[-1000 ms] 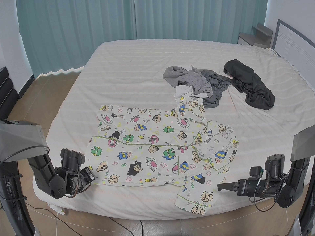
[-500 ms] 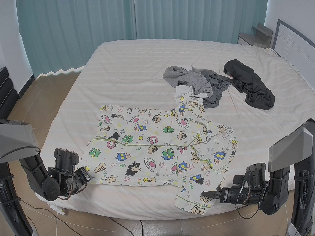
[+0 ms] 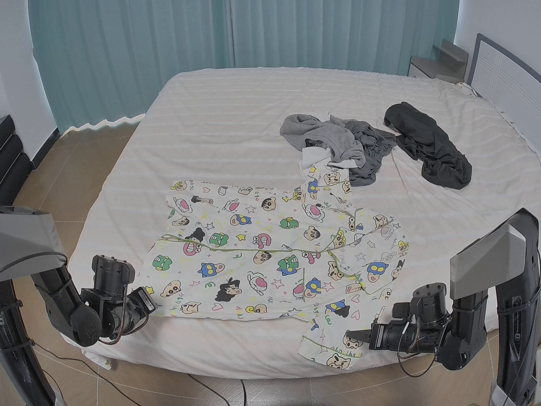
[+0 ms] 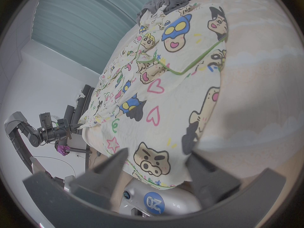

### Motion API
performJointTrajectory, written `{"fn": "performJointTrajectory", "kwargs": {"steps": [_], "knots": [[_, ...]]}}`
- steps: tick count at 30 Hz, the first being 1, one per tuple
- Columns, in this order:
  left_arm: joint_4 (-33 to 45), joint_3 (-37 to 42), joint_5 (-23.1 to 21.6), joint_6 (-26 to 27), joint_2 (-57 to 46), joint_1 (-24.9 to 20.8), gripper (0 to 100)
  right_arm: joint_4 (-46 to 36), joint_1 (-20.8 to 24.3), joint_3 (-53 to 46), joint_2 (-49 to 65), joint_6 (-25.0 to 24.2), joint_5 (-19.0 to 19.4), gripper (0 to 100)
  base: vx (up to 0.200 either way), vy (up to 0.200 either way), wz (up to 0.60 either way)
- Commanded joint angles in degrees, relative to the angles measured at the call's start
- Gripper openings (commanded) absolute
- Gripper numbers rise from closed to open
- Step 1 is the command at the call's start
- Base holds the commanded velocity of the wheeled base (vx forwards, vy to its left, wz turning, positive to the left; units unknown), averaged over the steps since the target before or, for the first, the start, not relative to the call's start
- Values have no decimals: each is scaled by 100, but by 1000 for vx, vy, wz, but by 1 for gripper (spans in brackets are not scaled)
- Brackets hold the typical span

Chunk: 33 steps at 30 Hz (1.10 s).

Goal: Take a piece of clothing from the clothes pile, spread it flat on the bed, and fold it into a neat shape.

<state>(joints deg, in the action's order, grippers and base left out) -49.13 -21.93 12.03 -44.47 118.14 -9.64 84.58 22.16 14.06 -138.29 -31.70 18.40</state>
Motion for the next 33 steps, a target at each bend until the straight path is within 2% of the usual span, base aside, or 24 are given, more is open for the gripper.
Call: {"fn": "performJointTrajectory", "kwargs": {"steps": [1, 11, 14, 15, 18, 25, 33], "knots": [[0, 49, 1, 0, 16, -3, 0, 32, 16, -70, -49, 5, -20, 0, 0, 0, 0], [-9, 391, 1, 220, -63, -3, 0, 525, -98, -799, 259, 58, 6, 0, 0, 0, 0], [-9, 444, 1, 246, -72, -11, 0, 525, -142, -949, 338, 58, 112, 0, 0, 0, 0], [-9, 550, 1, 281, -89, -20, 0, 525, -221, -1168, 426, 85, 305, 0, 0, 0, 0], [-18, 734, 1, 422, -107, -20, 0, 525, -309, -1379, 496, 208, 498, 0, 0, 0, 0], [-27, 1059, -25, 483, -168, -55, 0, 516, -397, -1406, 434, 287, 525, 0, 0, 0, 0], [-71, 1042, -25, 474, -142, -64, 0, 525, -344, -1397, 250, 383, 507, 0, 0, 0, 0]]}}
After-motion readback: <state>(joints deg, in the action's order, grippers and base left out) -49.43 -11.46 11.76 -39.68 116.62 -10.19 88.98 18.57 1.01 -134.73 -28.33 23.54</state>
